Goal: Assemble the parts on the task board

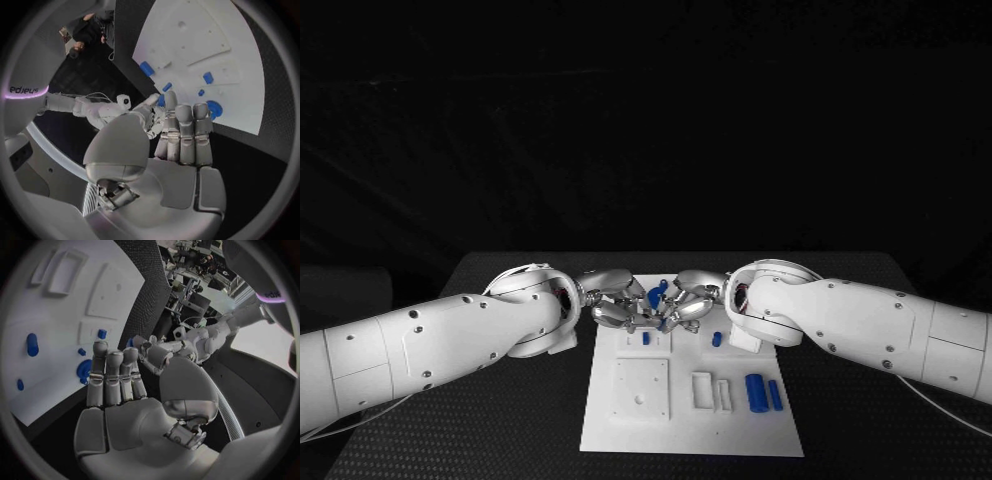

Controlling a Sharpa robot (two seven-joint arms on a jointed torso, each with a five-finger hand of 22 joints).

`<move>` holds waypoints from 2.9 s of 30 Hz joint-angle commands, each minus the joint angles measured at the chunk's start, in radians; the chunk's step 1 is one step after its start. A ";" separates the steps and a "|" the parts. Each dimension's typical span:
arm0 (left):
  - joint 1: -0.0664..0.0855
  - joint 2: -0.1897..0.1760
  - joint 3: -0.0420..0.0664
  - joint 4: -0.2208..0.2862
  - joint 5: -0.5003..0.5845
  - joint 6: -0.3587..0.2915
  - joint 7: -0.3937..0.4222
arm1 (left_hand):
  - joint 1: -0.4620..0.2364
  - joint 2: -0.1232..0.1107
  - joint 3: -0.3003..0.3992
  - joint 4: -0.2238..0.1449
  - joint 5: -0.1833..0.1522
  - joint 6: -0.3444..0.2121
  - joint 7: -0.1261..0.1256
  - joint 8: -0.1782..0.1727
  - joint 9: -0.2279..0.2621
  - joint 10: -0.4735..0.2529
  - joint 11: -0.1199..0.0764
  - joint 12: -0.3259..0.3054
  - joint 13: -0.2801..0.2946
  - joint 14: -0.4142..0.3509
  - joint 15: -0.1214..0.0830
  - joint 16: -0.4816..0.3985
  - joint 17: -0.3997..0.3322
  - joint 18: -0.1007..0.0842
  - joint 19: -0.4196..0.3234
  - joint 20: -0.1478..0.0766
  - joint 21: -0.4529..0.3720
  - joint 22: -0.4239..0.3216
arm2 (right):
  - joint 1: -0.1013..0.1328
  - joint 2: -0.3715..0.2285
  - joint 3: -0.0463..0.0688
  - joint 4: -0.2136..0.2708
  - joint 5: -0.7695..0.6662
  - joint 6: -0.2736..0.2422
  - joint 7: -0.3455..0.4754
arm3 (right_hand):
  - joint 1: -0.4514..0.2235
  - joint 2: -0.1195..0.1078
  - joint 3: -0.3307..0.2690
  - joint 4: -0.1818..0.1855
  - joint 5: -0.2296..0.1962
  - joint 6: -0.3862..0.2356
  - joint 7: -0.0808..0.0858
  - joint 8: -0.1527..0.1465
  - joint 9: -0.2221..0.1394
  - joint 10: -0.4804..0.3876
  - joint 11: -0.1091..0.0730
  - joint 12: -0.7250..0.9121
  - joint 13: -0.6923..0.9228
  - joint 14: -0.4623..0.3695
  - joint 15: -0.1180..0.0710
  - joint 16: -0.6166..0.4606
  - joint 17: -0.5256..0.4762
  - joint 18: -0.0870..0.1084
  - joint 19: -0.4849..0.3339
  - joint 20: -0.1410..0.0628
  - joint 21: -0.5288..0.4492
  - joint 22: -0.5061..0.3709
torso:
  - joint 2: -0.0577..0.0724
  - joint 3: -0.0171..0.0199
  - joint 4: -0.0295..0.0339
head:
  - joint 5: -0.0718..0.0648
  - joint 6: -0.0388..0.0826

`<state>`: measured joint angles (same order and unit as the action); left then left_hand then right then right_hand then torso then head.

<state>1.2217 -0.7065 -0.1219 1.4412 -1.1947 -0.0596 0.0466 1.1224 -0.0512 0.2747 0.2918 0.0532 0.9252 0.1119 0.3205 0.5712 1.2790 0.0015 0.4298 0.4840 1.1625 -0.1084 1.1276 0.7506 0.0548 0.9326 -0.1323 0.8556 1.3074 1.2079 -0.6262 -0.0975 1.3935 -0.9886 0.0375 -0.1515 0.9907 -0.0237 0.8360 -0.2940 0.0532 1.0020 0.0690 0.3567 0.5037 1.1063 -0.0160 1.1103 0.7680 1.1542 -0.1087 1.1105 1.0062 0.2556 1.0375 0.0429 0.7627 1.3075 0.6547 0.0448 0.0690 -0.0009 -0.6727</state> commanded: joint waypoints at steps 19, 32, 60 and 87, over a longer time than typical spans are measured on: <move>0.001 0.013 -0.005 0.017 -0.008 0.038 -0.006 | 0.105 0.025 -0.027 -0.005 -0.003 0.004 -0.002 -0.015 0.011 -0.006 -0.001 0.003 0.008 0.002 0.000 0.011 0.005 0.011 0.002 -0.070 0.011 0.020 | 0.000 0.005 0.001 0.003 0.005 0.010 0.001 | 0.011 -0.001 -0.006 0.002 -0.005 0.023 0.018 0.005 0.063 0.001 -0.007 -0.007 0.002 0.004 -0.006 0.005 0.001 0.006 -0.005 0.000 0.007 0.017 | 0.000 -0.0010 0.0005 | -0.003 -0.001; 0.000 0.017 -0.008 0.014 -0.008 0.040 -0.011 | 0.164 0.039 -0.051 -0.005 -0.003 0.004 -0.001 -0.026 0.015 -0.008 0.000 0.000 0.011 0.004 0.001 0.012 0.006 0.011 0.004 -0.070 0.013 0.019 | 0.000 0.004 0.001 0.010 0.028 0.010 0.002 | 0.012 -0.001 -0.006 0.001 -0.005 0.023 0.018 0.005 0.065 0.002 -0.007 -0.007 0.003 0.004 -0.006 0.006 0.001 0.006 -0.005 0.000 0.008 0.017 | 0.000 -0.0003 0.0001 | -0.005 0.002; 0.000 0.049 -0.025 0.005 -0.005 0.054 -0.017 | 0.249 0.072 -0.082 -0.012 -0.001 0.007 0.000 -0.040 0.021 -0.006 -0.001 -0.002 0.014 0.010 0.000 0.016 0.009 0.012 0.008 -0.071 0.016 0.019 | 0.000 0.008 0.001 0.020 0.081 -0.028 -0.007 | 0.016 -0.003 -0.004 0.001 -0.005 0.025 0.017 0.007 0.070 0.006 -0.009 -0.009 0.005 0.008 -0.009 0.007 0.001 0.006 -0.001 -0.002 0.011 0.016 | 0.001 -0.0001 -0.0005 | -0.012 -0.009; 0.000 0.078 -0.048 -0.018 0.148 0.022 -0.041 | 0.349 0.108 -0.123 -0.005 0.079 0.044 -0.012 -0.050 0.030 0.026 -0.012 -0.002 0.017 0.024 -0.010 0.038 0.019 0.009 0.017 -0.078 0.032 0.020 | 0.000 0.010 0.001 0.032 0.095 -0.045 -0.002 | 0.018 -0.005 0.000 0.002 -0.004 0.026 0.016 0.007 0.074 0.009 -0.010 -0.010 0.008 0.012 -0.011 0.007 0.001 0.006 0.004 -0.004 0.013 0.015 | 0.000 -0.0003 0.0000 | -0.009 -0.014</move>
<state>1.2286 -0.6427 -0.1660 1.4116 -1.1178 -0.0474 0.0005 1.4735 0.0477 0.1540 0.2851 0.1344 0.9631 0.1000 0.2724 0.6030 1.3010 -0.0124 0.4298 0.5006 1.1851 -0.1126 1.1629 0.7691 0.0515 0.9421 -0.1340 0.8822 1.3081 1.2009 -0.6285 -0.1062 1.4069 -0.9277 0.0147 -0.2246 0.9996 -0.0309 0.8350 -0.2953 0.0532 1.0042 0.0707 0.3596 0.5609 1.1155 -0.0213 1.1064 0.7747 1.1670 -0.1137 1.1147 1.0060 0.2553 1.0375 0.0430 0.7702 1.3074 0.6545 0.0442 0.0694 -0.0090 -0.6862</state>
